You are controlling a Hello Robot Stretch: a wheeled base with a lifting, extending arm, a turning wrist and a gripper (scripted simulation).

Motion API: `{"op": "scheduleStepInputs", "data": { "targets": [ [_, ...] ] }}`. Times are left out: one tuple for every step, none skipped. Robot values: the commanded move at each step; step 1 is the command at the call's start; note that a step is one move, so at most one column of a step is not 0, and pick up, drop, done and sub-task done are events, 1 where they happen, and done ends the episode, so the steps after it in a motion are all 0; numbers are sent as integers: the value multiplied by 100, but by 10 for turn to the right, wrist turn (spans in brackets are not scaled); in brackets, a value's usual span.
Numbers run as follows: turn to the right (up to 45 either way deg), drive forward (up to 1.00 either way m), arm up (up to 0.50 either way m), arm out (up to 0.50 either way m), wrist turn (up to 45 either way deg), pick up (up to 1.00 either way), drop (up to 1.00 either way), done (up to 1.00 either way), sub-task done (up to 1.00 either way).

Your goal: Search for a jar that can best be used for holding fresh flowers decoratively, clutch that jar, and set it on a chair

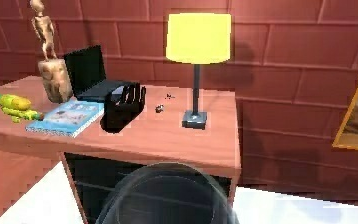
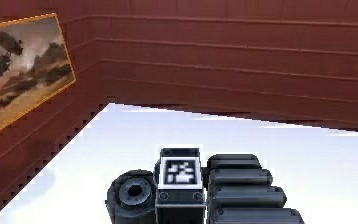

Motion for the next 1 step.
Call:
{"op": "scheduleStepInputs", "data": {
  "targets": [
    [-450, 0, 0, 0, 0, 0, 0, 0, 0]
  ]
}}
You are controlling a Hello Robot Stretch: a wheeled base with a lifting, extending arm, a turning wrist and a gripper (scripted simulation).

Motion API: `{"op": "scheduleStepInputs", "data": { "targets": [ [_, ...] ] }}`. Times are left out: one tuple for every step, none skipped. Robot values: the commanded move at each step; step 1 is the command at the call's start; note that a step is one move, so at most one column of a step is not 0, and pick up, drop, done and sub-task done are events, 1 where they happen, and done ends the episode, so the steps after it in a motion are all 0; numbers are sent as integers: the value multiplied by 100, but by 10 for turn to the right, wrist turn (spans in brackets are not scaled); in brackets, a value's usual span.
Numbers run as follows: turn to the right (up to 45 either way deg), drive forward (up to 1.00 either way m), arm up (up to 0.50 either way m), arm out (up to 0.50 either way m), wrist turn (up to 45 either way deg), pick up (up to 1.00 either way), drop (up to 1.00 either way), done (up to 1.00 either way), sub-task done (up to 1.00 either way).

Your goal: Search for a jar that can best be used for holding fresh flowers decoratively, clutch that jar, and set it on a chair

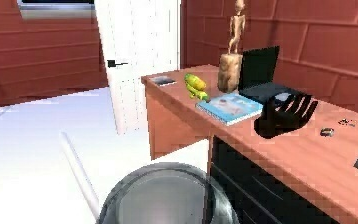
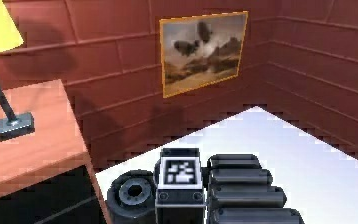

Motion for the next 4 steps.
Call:
{"op": "scheduleStepInputs", "data": {
  "targets": [
    [-450, 0, 0, 0, 0, 0, 0, 0, 0],
    [-30, 0, 0, 0, 0, 0, 0, 0, 0],
    [450, 0, 0, 0, 0, 0, 0, 0, 0],
    [450, 0, 0, 0, 0, 0, 0, 0, 0]
  ]
}}
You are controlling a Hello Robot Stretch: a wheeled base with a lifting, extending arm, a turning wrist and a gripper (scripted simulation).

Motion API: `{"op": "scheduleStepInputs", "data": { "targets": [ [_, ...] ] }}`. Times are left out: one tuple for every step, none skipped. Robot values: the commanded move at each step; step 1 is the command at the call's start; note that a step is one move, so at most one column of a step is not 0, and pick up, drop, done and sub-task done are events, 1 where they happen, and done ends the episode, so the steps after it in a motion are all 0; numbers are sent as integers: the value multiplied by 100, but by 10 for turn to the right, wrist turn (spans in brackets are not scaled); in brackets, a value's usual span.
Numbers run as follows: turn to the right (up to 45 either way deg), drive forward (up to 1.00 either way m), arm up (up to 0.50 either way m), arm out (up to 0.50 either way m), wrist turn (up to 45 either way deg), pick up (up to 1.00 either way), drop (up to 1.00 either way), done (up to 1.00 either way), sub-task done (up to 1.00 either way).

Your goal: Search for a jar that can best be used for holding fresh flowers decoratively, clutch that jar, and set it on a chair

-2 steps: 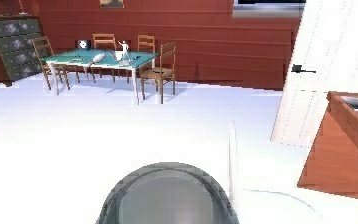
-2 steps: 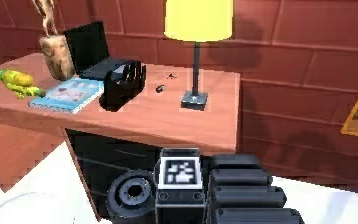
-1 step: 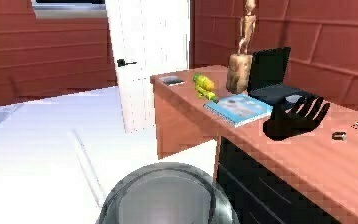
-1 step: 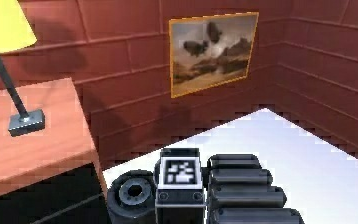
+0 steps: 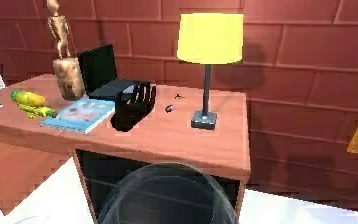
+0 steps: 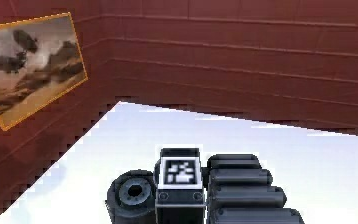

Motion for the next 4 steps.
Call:
{"op": "scheduleStepInputs", "data": {
  "targets": [
    [450, 0, 0, 0, 0, 0, 0, 0, 0],
    [90, 0, 0, 0, 0, 0, 0, 0, 0],
    [-450, 0, 0, 0, 0, 0, 0, 0, 0],
    [-450, 0, 0, 0, 0, 0, 0, 0, 0]
  ]
}}
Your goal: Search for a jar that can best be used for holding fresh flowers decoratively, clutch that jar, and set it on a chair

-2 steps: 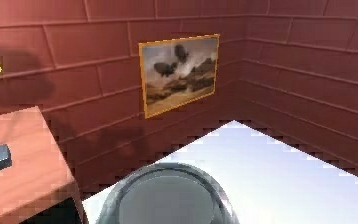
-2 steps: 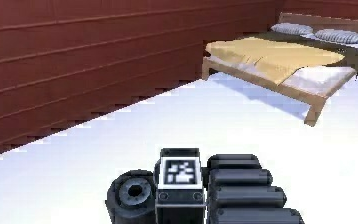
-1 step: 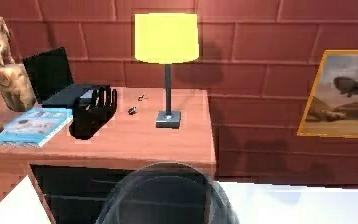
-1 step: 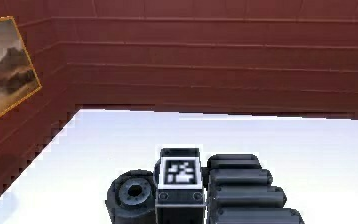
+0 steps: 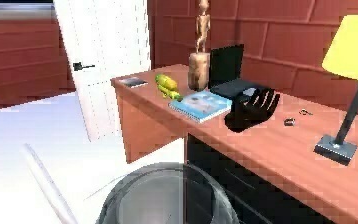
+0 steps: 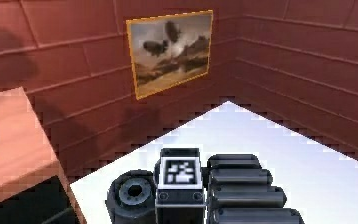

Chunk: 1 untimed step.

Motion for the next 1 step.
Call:
{"op": "scheduleStepInputs", "data": {
  "targets": [
    [-450, 0, 0, 0, 0, 0, 0, 0, 0]
  ]
}}
